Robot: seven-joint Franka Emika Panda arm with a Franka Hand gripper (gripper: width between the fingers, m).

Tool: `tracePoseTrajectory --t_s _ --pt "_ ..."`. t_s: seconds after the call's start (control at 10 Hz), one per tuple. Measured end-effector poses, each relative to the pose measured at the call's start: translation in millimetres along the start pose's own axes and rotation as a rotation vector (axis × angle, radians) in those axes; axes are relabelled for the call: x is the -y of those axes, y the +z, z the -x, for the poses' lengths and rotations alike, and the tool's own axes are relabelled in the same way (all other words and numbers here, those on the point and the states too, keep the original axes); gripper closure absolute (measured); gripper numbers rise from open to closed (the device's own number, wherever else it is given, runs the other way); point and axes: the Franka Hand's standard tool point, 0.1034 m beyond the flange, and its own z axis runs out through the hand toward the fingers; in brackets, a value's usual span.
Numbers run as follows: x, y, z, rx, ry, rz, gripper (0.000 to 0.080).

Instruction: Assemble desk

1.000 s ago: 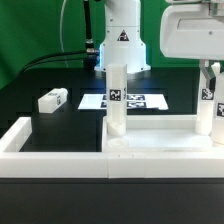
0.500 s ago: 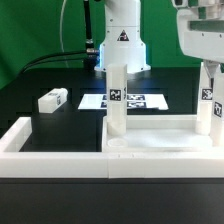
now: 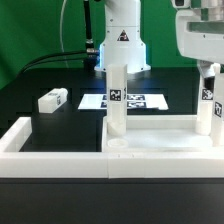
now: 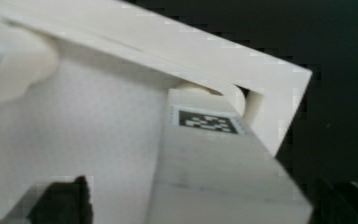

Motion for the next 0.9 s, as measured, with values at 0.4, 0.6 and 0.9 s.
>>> tracePoseTrajectory --t_s 0.4,0.6,0.9 --pt "0.5 0.4 0.1 0.001 -0.319 -0.001 0.015" --pt "0.0 0.4 -0.7 -0.002 -0.465 0.002 0.015" --pt "-2.5 1.9 -2.8 -0.018 -0.792 0.029 0.015"
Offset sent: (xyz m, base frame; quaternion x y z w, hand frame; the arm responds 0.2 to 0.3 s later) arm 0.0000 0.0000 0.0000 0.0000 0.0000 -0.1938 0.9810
